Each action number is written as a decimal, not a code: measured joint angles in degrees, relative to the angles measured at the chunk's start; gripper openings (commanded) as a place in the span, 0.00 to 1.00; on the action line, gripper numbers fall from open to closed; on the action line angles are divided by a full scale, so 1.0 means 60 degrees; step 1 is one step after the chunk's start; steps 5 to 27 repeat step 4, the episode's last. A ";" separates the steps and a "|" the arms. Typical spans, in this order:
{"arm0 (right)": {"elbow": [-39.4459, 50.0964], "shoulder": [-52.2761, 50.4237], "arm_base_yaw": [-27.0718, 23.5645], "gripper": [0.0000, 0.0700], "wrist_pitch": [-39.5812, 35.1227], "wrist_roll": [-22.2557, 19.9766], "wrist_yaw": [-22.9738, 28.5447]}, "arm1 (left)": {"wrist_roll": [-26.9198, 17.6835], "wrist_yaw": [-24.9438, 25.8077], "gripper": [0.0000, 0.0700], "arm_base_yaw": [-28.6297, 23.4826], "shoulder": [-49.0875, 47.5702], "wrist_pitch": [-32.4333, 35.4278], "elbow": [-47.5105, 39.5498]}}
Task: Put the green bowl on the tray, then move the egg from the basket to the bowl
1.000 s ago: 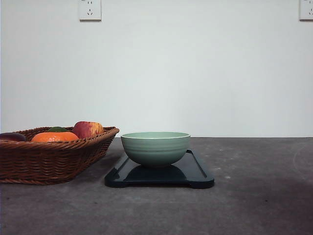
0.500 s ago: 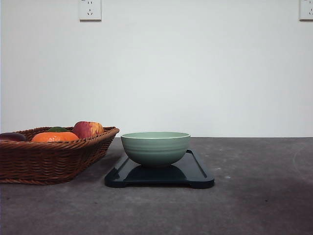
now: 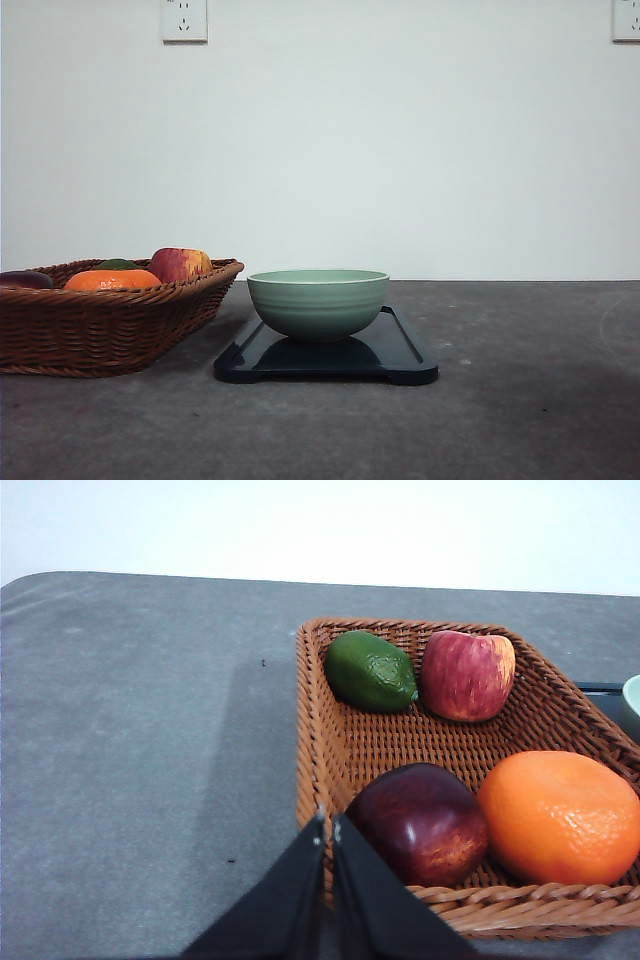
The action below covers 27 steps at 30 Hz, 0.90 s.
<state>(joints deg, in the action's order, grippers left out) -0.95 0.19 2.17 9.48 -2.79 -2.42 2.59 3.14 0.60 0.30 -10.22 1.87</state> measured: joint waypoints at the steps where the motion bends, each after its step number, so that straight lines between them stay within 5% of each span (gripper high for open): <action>1: 0.0000 0.0000 0.0000 0.02 0.0000 0.0000 0.0000 | 0.0000 0.0000 0.00 0.0000 0.0000 0.0000 0.0000; 27: 0.0000 0.0000 0.0000 0.02 0.0000 0.0000 0.0000 | 0.0000 0.0000 0.00 0.0000 0.0000 0.0000 0.0000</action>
